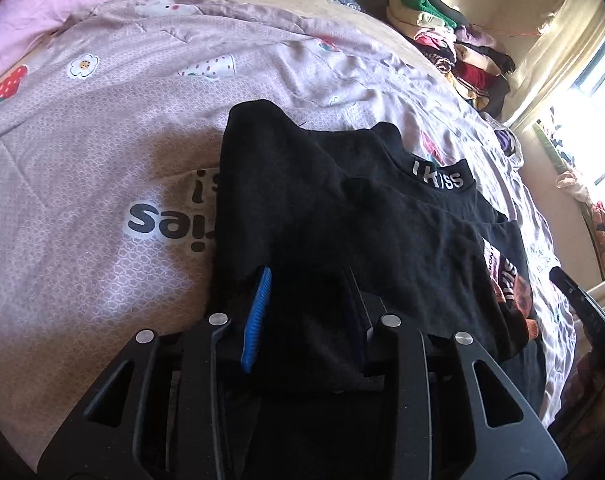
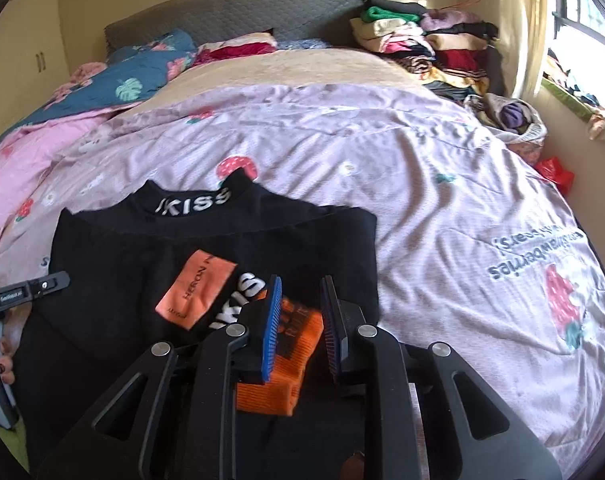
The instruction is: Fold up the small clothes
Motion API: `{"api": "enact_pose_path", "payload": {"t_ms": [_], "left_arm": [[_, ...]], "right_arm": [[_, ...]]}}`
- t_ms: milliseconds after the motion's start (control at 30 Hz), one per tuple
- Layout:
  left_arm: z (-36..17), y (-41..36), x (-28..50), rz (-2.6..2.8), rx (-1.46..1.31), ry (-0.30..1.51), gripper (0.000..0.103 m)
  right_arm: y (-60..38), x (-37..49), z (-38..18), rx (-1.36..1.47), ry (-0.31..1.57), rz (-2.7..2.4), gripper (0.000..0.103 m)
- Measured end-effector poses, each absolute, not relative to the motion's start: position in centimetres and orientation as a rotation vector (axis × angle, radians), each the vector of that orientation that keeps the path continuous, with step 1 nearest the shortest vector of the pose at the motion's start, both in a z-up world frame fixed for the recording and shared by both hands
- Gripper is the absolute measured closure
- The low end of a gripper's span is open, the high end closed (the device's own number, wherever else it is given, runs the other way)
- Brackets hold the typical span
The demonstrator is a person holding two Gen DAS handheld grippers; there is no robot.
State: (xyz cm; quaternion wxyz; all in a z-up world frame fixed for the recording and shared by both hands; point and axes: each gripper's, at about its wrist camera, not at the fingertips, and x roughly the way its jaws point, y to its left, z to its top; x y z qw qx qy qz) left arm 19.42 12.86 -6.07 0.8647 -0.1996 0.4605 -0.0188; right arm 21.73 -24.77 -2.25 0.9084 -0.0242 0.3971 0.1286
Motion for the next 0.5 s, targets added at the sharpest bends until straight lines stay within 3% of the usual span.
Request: {"api": "enact_pose_path", "payload": {"t_ms": [100,267,400,500], "left_arm": [[-6.2,12.6,19.4,-0.039,-0.404,0.966,0.075],[-5.8,12.7,19.2,-0.045,-0.42,0.96,0.076],[-3.5,12.9,18.3,-0.032,-0.394,0.898,0.067],[-1.8,13.6,17.9,-0.008,-0.4,0.851,0.067]], "right_arm": [[-24.5,21.4,-2.1,-0.039,0.826,0.296,0.071],[-22.2,20.6,-2.4,-0.078,0.856,0.382,0.069],[-19.8,20.1,-3.2,-0.118,0.891,0.448,0.064],[-18.2,19.5,-3.9,-0.161,0.909,0.482,0.064]]}}
